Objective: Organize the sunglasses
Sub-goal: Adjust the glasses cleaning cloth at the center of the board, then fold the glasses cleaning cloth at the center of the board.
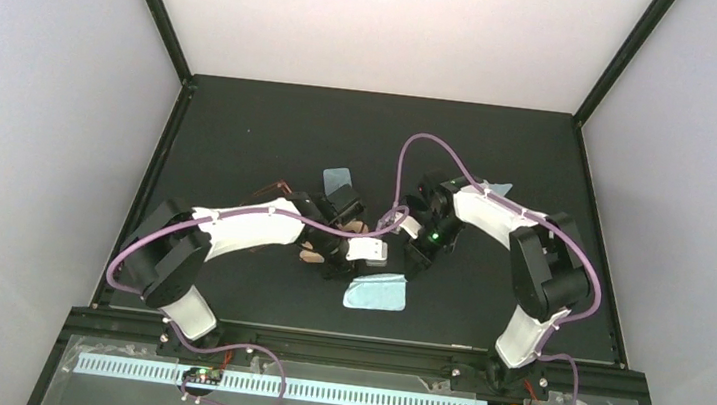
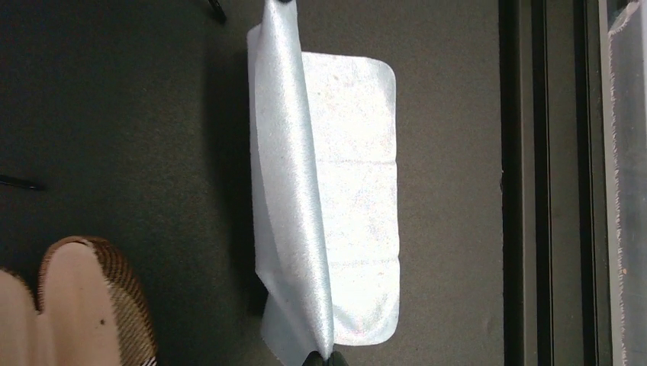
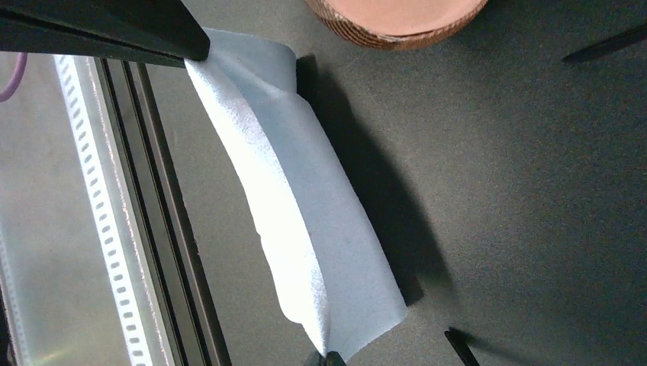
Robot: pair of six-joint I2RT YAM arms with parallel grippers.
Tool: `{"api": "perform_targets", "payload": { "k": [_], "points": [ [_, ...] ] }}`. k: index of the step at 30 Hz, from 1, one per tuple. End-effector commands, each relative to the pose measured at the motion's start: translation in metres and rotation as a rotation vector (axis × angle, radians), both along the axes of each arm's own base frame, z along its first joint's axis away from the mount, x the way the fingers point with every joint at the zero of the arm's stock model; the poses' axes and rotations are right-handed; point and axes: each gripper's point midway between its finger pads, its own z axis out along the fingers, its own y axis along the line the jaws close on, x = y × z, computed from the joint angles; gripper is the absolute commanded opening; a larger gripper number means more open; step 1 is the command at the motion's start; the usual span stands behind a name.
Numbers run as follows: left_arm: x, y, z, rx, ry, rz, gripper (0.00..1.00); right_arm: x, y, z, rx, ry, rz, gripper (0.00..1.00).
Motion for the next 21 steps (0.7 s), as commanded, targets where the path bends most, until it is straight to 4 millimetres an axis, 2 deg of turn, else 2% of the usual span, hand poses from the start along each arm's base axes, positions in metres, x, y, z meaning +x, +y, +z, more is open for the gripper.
{"api": "perform_targets", "payload": {
  "k": [1, 7, 15, 21],
  "points": [
    [0.011, -0.005, 0.022, -0.03, -0.075, 0.019, 0.02, 0.008, 0.007, 0.017, 0.046, -0.049, -0.011, 0.01],
    [0.018, -0.011, 0.043, -0.053, -0.103, 0.025, 0.02, 0.012, 0.012, 0.036, 0.096, -0.087, -0.016, 0.01],
    [0.008, -0.002, 0.034, -0.029, -0.076, 0.02, 0.01, 0.007, 0.008, 0.036, 0.092, -0.083, -0.012, 0.01],
    [0.0, -0.002, 0.042, -0.072, -0.067, -0.007, 0.02, -0.002, 0.007, 0.043, 0.125, -0.069, 0.013, 0.01]
  ]
}}
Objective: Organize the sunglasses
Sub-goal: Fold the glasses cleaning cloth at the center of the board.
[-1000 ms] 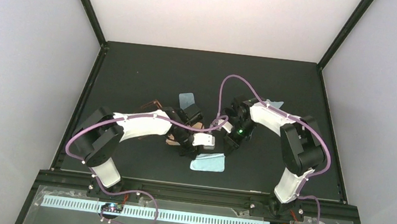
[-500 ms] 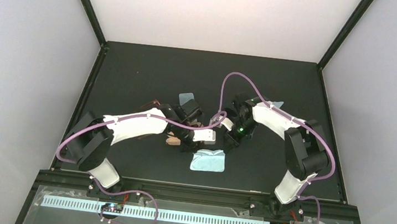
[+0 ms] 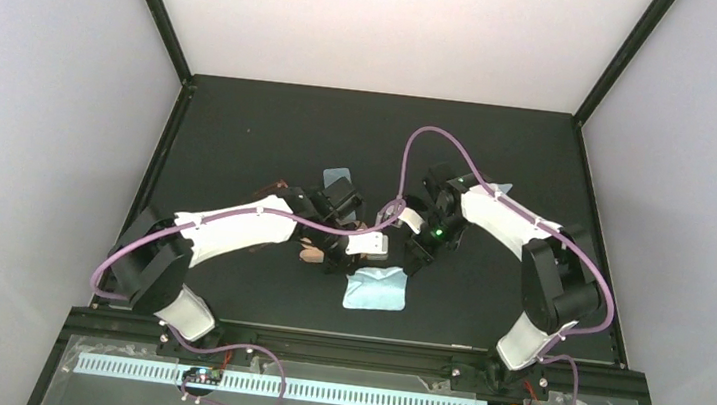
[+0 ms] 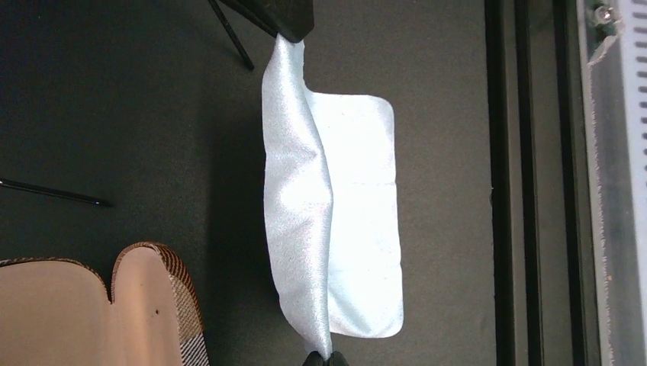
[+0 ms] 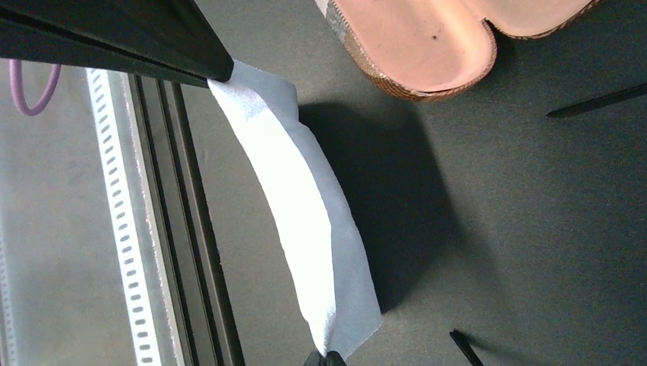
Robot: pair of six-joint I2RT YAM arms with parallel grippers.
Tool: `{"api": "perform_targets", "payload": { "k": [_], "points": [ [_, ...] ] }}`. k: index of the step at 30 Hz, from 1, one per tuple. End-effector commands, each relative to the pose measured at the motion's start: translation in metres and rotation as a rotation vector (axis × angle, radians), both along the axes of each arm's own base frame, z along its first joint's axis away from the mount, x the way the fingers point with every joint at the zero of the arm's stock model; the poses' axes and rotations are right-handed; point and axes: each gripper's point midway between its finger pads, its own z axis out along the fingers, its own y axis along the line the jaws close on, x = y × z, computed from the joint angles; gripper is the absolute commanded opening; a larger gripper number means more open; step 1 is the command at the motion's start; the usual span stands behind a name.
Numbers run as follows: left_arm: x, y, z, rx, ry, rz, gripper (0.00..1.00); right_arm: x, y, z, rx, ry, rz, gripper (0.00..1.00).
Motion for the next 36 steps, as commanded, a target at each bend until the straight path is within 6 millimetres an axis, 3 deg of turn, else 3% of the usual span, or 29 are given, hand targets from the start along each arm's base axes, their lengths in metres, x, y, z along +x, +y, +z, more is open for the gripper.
{"api": "perform_targets", "payload": {
  "k": [1, 16, 23, 29, 36],
  "points": [
    [-0.011, -0.001, 0.015, -0.048, 0.007, -0.033, 0.02, -0.01, 0.002, 0.018, 0.069, 0.011, 0.031, 0.01],
    [-0.044, -0.005, 0.058, -0.185, 0.046, -0.236, 0.02, -0.045, -0.005, 0.06, 0.167, 0.003, 0.156, 0.01],
    [-0.062, 0.001, 0.065, -0.179, 0.08, -0.323, 0.02, -0.068, -0.007, 0.055, 0.117, 0.026, 0.216, 0.01],
    [-0.079, 0.003, 0.084, -0.237, 0.083, -0.374, 0.02, -0.076, -0.001, 0.075, 0.185, 0.019, 0.227, 0.01],
    [-0.1, 0.006, 0.082, -0.256, 0.092, -0.432, 0.02, -0.095, 0.003, 0.084, 0.225, 0.053, 0.258, 0.01]
  ]
}}
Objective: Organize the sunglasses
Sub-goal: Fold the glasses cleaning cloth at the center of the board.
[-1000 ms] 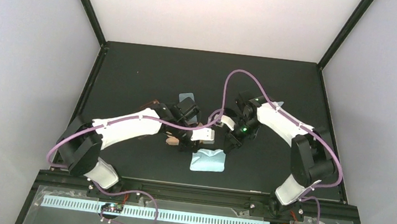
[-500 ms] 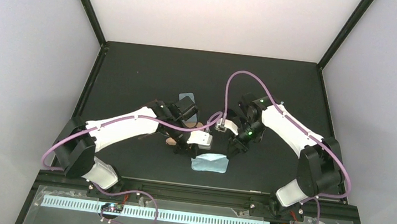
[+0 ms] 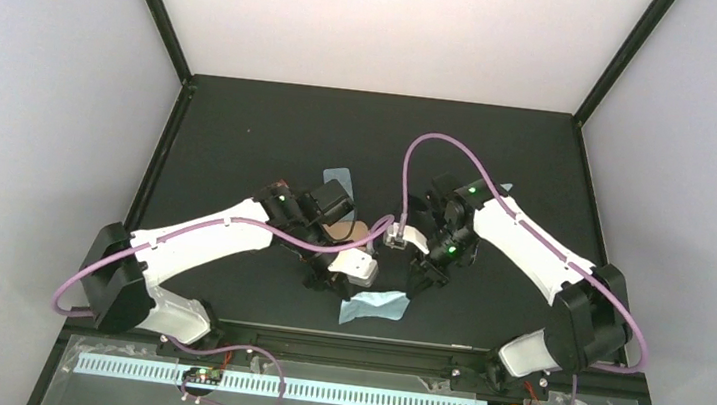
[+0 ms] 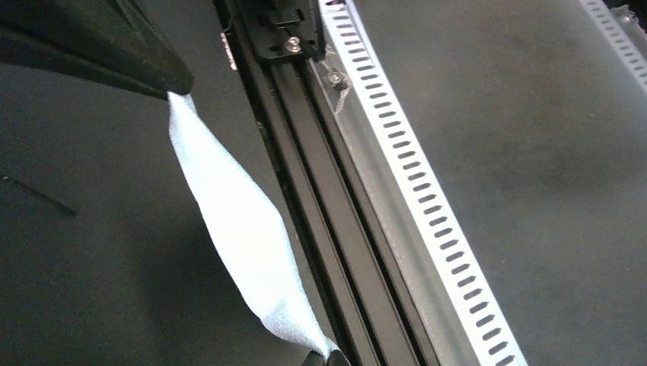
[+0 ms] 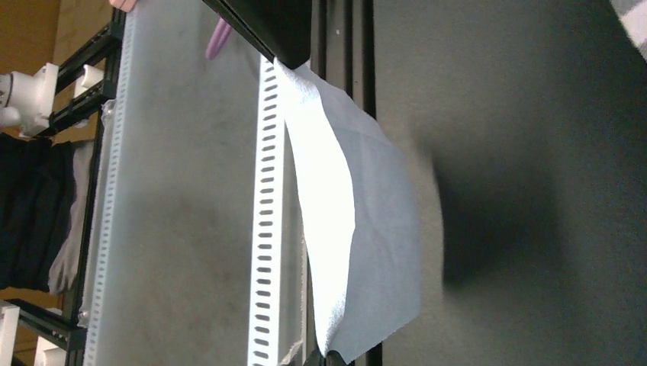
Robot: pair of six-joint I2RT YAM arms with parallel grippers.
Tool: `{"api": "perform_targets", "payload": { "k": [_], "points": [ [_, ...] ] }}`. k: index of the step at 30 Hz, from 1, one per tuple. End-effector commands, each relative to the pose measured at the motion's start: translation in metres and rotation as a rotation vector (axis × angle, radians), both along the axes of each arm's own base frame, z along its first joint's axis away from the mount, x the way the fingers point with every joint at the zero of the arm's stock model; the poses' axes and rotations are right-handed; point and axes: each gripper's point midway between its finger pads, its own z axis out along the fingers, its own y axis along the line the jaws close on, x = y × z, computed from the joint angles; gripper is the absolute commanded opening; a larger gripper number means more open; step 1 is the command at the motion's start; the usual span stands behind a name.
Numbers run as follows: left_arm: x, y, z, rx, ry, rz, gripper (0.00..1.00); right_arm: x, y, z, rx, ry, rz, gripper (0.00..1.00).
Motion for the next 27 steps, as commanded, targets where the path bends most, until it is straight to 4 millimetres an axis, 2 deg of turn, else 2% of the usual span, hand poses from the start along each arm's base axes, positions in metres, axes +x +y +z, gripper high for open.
{"api": "perform_targets", "payload": {
  "k": [1, 5, 10, 18, 27],
  "points": [
    [-0.021, 0.002, 0.006, -0.041, 0.014, -0.076, 0.01, -0.017, 0.006, 0.013, 0.06, 0.021, 0.038, 0.01],
    [-0.031, 0.004, 0.001, -0.04, 0.025, -0.101, 0.02, -0.025, 0.008, 0.016, 0.066, 0.011, 0.06, 0.01],
    [-0.035, 0.006, -0.002, -0.05, 0.014, -0.108, 0.02, -0.022, 0.007, 0.014, 0.043, -0.01, 0.047, 0.01],
    [-0.02, 0.003, -0.016, -0.019, -0.044, -0.042, 0.01, -0.008, 0.005, -0.009, -0.047, -0.029, 0.017, 0.01],
    [-0.004, -0.003, -0.034, 0.024, -0.026, 0.016, 0.02, 0.006, 0.006, -0.028, -0.105, -0.056, -0.023, 0.01]
  ]
}}
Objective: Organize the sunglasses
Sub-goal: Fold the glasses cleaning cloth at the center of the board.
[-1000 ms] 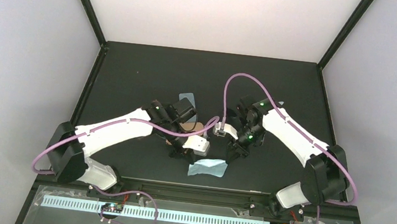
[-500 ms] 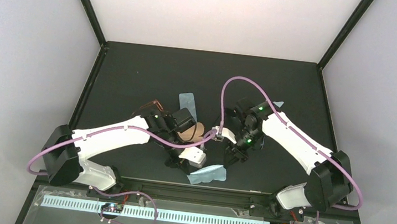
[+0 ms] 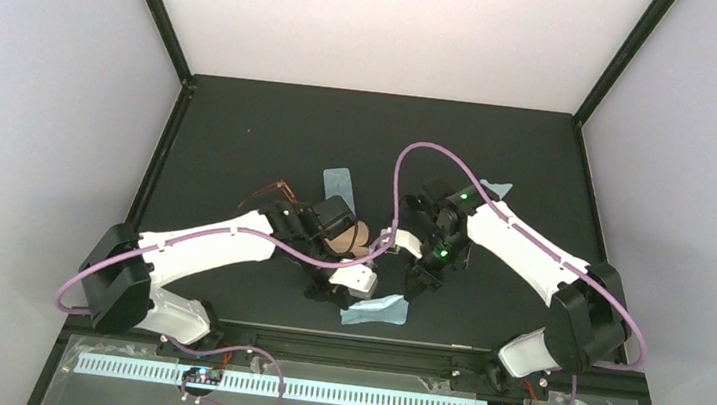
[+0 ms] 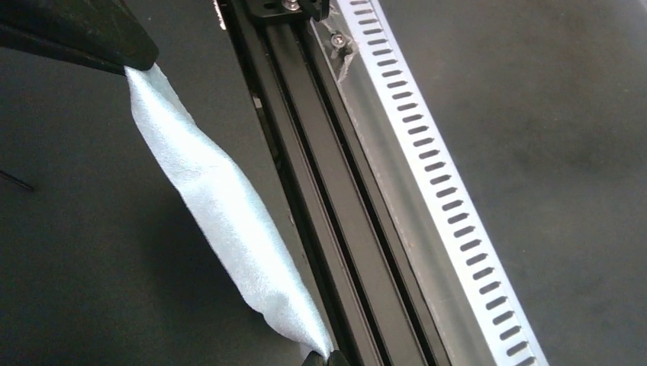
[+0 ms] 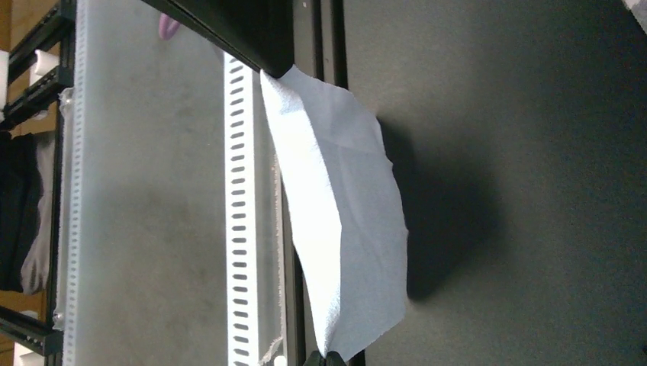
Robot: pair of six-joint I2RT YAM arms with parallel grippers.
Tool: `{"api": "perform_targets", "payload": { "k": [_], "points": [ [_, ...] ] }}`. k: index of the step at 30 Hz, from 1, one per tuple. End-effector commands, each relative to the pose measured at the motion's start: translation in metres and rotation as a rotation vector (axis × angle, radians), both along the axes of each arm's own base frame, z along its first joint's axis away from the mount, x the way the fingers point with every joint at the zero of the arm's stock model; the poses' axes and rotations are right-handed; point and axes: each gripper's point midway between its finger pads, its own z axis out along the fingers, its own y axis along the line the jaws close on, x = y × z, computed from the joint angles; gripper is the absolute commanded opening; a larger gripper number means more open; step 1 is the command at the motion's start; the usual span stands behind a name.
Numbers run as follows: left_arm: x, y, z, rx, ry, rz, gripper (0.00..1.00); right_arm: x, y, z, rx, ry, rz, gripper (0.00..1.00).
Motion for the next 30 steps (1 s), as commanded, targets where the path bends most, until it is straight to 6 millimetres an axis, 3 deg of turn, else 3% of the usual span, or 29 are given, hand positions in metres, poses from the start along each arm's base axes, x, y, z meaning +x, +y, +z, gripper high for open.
{"api": "perform_targets", "payload": {
  "k": [1, 30],
  "points": [
    [0.012, -0.006, -0.006, -0.007, -0.005, 0.034, 0.02, 0.012, 0.002, -0.015, -0.043, -0.033, -0.031, 0.01],
    [0.072, 0.002, -0.051, 0.07, 0.018, 0.179, 0.02, 0.088, 0.001, -0.052, -0.126, -0.059, -0.182, 0.01]
  ]
}}
